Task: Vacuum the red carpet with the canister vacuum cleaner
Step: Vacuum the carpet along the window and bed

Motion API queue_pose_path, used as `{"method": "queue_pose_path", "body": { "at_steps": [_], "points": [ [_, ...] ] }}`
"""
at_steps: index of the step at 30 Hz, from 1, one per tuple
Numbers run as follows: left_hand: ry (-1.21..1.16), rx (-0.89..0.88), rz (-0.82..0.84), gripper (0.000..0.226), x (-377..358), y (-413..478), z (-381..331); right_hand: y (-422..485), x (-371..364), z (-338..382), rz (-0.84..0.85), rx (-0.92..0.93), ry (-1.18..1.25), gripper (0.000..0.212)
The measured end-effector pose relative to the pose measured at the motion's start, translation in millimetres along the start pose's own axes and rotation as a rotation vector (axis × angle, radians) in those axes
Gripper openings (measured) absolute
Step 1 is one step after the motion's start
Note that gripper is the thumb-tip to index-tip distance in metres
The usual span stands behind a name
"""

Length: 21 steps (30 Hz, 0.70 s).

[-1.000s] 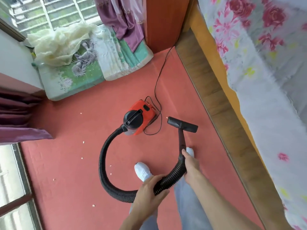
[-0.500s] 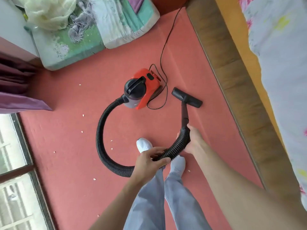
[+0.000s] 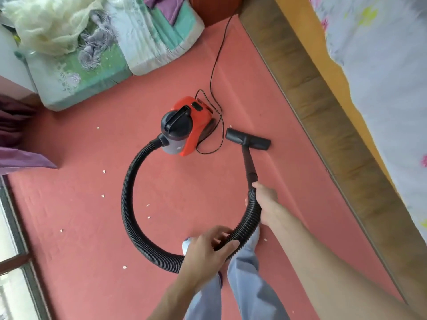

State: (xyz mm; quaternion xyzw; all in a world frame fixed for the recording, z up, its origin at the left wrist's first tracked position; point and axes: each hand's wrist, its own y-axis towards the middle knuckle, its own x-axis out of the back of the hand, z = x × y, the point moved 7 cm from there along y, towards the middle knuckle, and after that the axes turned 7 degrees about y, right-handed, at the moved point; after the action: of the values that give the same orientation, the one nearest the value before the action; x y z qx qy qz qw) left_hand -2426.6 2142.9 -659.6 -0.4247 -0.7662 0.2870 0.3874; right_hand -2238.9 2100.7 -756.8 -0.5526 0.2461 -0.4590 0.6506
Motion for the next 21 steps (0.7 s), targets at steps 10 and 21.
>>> {"method": "queue_pose_path", "body": {
  "at_steps": [10, 21],
  "points": [
    [-0.261, 0.013, 0.065, 0.015, -14, -13, 8, -17, -5, 4, -0.076, 0.201, -0.351, 0.029],
    [-0.458, 0.063, 0.095, 0.025, -16, 7, -9, -19, -33, 49, -0.080, 0.299, -0.481, 0.020]
  ]
}}
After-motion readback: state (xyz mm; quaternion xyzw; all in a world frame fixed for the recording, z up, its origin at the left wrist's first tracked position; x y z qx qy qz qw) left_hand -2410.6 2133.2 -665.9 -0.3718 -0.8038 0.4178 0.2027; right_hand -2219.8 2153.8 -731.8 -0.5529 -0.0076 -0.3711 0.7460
